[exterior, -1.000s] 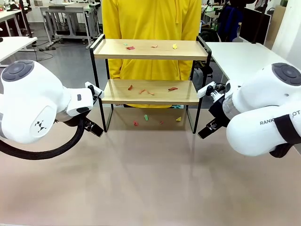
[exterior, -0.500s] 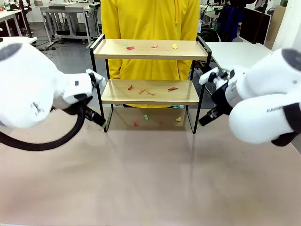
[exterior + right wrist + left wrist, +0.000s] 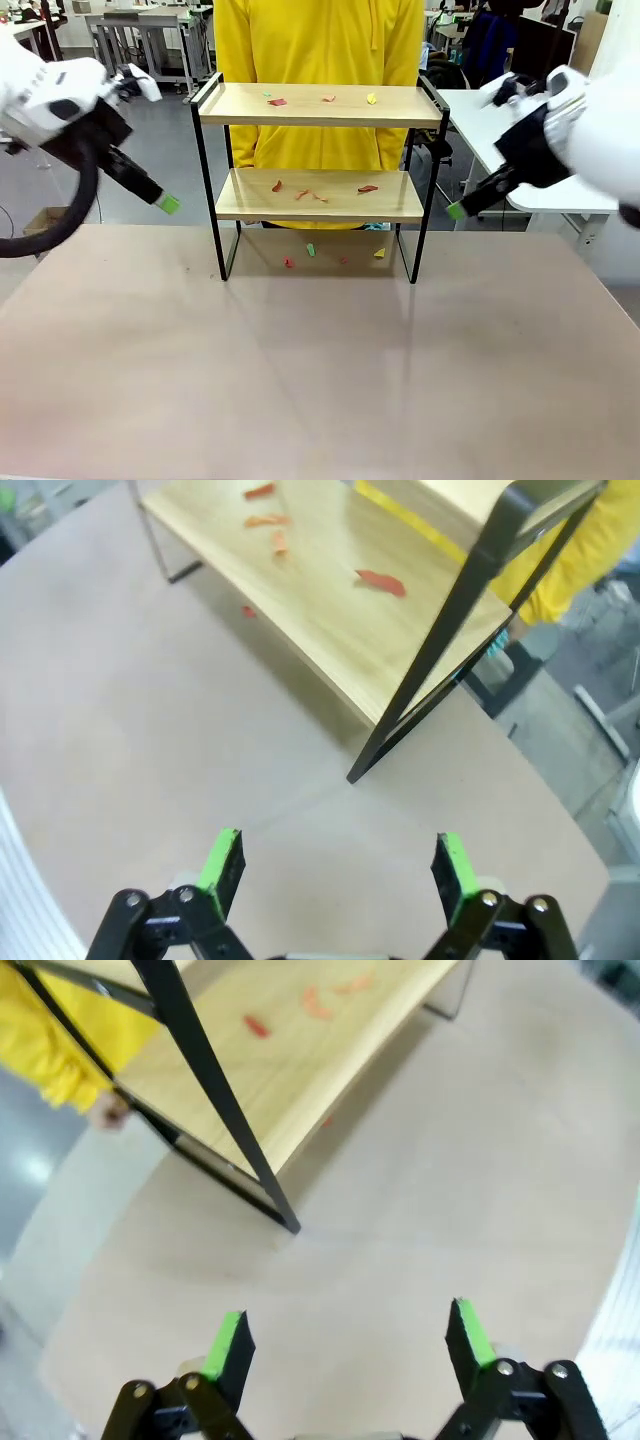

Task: Clean the shelf.
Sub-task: Pick up the Duster handed by the human.

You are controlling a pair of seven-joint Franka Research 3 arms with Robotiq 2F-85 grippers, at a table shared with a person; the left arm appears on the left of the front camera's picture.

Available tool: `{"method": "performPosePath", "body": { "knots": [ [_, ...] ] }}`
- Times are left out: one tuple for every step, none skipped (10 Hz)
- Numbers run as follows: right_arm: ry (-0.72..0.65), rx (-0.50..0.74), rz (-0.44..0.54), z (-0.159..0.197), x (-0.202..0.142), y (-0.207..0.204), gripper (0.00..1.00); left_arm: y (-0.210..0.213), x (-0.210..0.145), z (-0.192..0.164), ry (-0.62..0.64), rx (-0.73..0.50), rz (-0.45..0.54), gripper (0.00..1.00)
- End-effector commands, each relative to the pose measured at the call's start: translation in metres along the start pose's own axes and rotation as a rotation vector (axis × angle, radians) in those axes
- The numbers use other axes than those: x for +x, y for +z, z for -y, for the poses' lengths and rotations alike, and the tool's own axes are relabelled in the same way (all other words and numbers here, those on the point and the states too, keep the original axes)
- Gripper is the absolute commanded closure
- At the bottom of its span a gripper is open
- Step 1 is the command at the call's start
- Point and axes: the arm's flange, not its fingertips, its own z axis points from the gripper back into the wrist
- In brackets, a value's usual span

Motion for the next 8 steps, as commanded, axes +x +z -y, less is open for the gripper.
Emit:
{"method": "performPosePath", "body": {
  "knots": [
    [0.129, 0.183, 0.041, 0.069, -0.012, 0.012, 0.00, -0.008, -0.021, -0.050, -0.172, -0.207, 0.077, 0.00],
    [0.171, 0.250, 0.092, 0.101, -0.022, 0.008, 0.00, -0.012, -0.035, -0.074, -0.245, -0.274, 0.162, 0.00],
    [0.182, 0.276, 0.117, 0.123, -0.032, 0.000, 0.00, -0.020, -0.048, -0.091, -0.296, -0.293, 0.249, 0.00],
    [0.200, 0.292, 0.145, 0.135, -0.042, -0.010, 0.00, -0.028, -0.058, -0.104, -0.318, -0.318, 0.330, 0.00],
    [0.197, 0.300, 0.198, 0.141, -0.051, -0.017, 0.00, -0.037, -0.062, -0.113, -0.287, -0.307, 0.383, 0.00],
    [0.186, 0.235, 0.139, 0.114, -0.049, 0.021, 0.00, -0.038, -0.068, -0.110, -0.167, -0.308, 0.357, 0.00],
    [0.186, 0.235, 0.139, 0.114, -0.049, 0.021, 0.00, -0.016, -0.069, -0.088, -0.298, -0.247, 0.348, 0.00],
    [0.186, 0.235, 0.139, 0.114, -0.049, 0.021, 0.00, -0.016, -0.069, -0.088, -0.298, -0.247, 0.348, 0.00]
  ]
}}
